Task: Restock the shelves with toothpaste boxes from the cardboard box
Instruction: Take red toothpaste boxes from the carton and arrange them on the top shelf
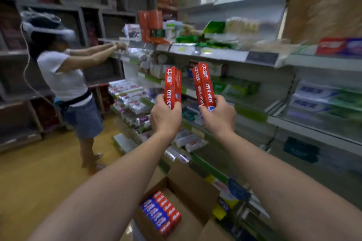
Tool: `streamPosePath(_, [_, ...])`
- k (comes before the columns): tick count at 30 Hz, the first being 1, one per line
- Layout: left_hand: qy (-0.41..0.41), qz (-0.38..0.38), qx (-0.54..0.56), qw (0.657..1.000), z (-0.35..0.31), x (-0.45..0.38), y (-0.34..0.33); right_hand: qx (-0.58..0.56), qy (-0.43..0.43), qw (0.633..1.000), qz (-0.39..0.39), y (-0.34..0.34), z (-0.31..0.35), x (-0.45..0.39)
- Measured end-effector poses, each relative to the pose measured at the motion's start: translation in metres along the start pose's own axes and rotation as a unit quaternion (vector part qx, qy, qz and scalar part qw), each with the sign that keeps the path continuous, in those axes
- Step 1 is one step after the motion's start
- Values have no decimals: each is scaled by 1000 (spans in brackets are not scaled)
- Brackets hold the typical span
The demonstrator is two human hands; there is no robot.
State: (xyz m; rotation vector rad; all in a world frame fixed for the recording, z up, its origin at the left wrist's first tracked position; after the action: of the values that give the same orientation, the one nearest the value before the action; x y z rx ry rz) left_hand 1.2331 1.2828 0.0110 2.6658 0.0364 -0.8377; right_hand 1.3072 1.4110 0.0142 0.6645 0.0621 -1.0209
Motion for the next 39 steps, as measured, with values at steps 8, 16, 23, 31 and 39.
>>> streamPosePath(8, [-86,-24,68,994,-138,17,-16,-10,57,995,-81,152,6,-4])
streamPosePath(16, [-138,12,133,981,-280,78,-67,31,101,980,-168,316,-19,-3])
streamPosePath(23, [-186,46,183,964,-381,136,-108,66,103,958,-261,436,-52,0])
streamPosePath(31, [-217,95,223,946,-454,181,-145,89,70,944,-309,521,-86,-2])
streamPosePath(39, [-235,122,234,936,-483,163,-180,160,18,942,-295,573,-105,-32])
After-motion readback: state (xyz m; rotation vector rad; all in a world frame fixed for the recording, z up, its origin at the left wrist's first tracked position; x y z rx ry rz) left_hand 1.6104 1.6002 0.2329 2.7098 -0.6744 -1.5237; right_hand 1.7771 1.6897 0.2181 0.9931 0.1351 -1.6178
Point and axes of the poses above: each hand's wrist, its own x-axis away from the middle knuckle, its own y-axis out of the back of the hand, z = x × y, the point moved 1 cm from there along -x, towards the middle knuckle, and after that the axes turned 11 degrees about -y, right-handed, at the moved point
